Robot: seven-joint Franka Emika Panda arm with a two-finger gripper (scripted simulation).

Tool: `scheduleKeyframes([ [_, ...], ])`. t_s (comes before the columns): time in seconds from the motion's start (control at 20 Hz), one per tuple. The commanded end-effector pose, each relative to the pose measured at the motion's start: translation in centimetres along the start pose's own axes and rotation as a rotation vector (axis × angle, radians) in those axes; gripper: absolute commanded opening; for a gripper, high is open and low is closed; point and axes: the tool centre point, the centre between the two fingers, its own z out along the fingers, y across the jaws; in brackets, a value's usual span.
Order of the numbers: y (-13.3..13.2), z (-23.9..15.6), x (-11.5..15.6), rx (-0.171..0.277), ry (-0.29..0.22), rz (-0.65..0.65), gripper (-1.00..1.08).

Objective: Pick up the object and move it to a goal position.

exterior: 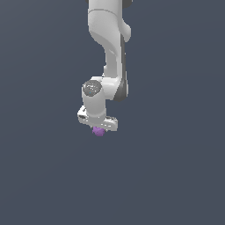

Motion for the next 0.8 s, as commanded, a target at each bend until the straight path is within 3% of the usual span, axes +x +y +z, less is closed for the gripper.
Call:
scheduleKeyframes([
  [0.0, -1.8, -1.2, 0.2, 0.0, 0.001, -0.001, -1.0],
  [0.4, -7.7, -5.3, 1.2, 0.0, 0.0, -0.001, -1.0],
  [0.75, -9.3, -6.3, 1.6, 0.0, 0.0, -0.002, -1.0],
])
